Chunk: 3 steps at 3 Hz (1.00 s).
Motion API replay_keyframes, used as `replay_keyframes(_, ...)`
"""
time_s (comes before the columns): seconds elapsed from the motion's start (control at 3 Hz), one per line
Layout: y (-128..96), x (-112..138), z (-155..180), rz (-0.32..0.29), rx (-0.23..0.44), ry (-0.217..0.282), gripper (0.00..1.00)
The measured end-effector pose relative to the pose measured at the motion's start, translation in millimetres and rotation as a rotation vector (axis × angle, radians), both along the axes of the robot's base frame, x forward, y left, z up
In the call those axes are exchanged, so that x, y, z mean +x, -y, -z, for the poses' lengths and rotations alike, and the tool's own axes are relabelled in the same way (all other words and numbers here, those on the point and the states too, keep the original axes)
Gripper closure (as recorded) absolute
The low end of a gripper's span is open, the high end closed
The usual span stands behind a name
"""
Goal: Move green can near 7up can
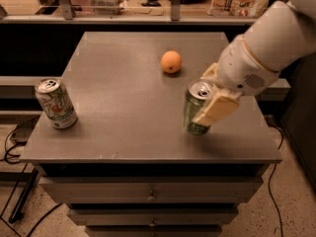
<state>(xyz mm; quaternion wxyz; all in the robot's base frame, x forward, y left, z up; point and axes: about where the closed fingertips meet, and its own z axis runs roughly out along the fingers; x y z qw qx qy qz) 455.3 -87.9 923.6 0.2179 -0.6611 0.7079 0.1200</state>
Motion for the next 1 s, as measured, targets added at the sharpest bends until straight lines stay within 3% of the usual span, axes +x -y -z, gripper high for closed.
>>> replay_keyframes(0.33, -68.1, -1.4, -48.8, -0.158, 0.051, 0.101, 1.0)
replay_keyframes(1.0, -80.2, 2.0, -40.0, -0.166, 0.071, 0.079, 1.0)
